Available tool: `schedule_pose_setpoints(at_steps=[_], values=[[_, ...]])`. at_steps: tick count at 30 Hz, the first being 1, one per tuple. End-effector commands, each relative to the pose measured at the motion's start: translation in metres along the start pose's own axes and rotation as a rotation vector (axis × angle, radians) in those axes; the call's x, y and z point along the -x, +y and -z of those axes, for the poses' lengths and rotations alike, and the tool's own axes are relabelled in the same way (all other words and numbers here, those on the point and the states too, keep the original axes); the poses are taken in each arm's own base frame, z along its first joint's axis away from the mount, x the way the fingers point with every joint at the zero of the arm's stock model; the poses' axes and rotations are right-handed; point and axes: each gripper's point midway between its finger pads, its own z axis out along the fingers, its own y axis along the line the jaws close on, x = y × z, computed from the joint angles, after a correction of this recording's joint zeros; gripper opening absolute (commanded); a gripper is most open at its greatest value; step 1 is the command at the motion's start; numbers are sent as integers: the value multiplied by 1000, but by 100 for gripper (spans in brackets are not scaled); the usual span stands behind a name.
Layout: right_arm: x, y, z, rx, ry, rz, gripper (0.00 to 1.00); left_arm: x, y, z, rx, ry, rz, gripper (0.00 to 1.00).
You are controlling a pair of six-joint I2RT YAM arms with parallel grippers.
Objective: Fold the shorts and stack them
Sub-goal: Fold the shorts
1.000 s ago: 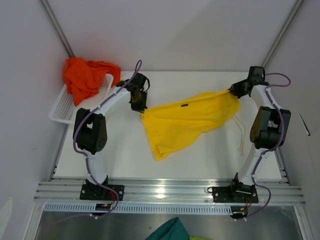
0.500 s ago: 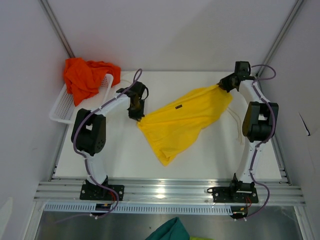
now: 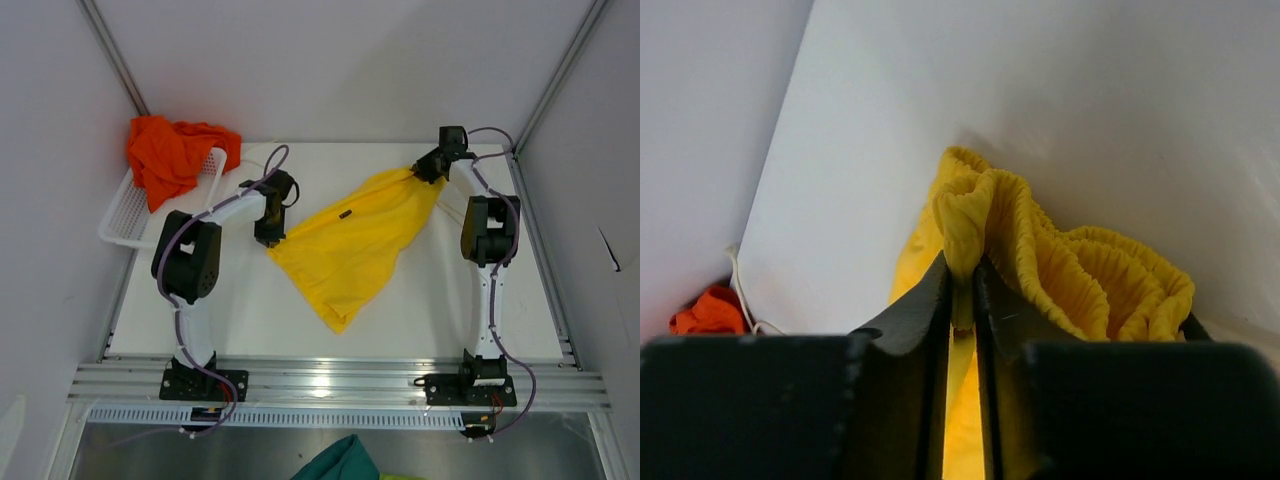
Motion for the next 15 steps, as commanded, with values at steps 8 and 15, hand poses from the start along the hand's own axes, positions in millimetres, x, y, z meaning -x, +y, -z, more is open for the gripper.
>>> schedule_pose_setpoints(at_steps=[8, 15], values=[[0, -33, -5, -259, -48, 48, 8, -1, 19, -13, 94, 20, 4, 13], [-1, -80, 57, -373, -103, 12, 0, 16, 21, -18, 113, 6, 9, 13]])
